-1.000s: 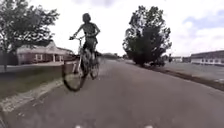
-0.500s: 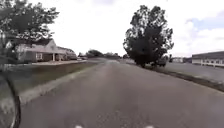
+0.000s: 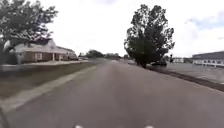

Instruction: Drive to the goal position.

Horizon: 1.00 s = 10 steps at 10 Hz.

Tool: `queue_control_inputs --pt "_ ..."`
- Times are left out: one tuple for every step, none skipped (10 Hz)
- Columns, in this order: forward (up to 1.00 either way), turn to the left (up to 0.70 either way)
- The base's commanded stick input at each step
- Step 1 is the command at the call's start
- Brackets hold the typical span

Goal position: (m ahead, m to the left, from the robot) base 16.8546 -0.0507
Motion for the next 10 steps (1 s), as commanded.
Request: queue_control_inputs --pt "0.70 0.00" --pt "0.70 0.00" --pt "0.70 0.00" --pt "0.70 0.00" --pt "0.70 0.00" --pt "0.70 0.00" --pt "0.70 0.31" --pt "0.70 0.35" --pt "0.70 0.35" --pt "0.70 0.35"
